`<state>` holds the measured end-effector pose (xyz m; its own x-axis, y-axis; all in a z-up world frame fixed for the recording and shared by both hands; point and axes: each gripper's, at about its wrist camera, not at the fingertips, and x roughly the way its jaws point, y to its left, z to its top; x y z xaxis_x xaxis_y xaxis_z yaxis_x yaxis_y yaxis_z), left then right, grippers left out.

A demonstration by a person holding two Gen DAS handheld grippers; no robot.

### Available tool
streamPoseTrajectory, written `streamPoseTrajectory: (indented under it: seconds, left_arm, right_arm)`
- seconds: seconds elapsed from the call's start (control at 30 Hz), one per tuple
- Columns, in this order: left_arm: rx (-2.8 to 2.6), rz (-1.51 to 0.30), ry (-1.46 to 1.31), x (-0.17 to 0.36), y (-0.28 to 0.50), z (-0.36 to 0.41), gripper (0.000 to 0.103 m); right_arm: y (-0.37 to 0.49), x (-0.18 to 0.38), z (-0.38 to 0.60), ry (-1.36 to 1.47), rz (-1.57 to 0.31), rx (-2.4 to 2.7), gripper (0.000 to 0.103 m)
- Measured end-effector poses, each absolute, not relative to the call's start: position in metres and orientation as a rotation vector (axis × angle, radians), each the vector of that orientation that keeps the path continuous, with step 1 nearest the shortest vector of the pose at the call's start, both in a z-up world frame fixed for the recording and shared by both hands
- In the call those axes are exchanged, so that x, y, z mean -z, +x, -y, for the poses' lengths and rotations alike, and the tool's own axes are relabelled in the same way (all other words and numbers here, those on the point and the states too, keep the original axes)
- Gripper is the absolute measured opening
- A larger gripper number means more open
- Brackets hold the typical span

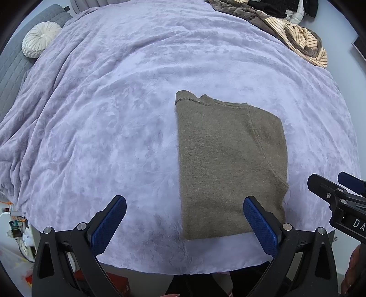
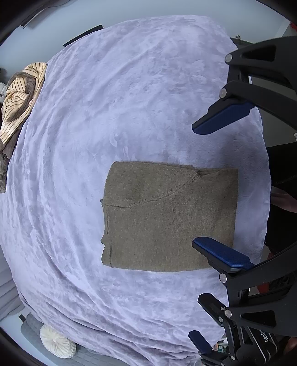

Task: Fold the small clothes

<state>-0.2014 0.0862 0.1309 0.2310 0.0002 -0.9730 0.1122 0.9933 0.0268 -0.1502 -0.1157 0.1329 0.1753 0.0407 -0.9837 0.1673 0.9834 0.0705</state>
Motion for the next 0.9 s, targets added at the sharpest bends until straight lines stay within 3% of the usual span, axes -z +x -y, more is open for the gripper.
streamPoseTrajectory:
  seconds: [0.9]
  left_arm:
    - [0.076, -1.339, 0.111, -0.1304, -0.1976, -0.0888, 0.102]
  right_arm:
    - [-0.1467, -0.1311, 0.1156, 0.167, -1.402, 0.094, 0.093]
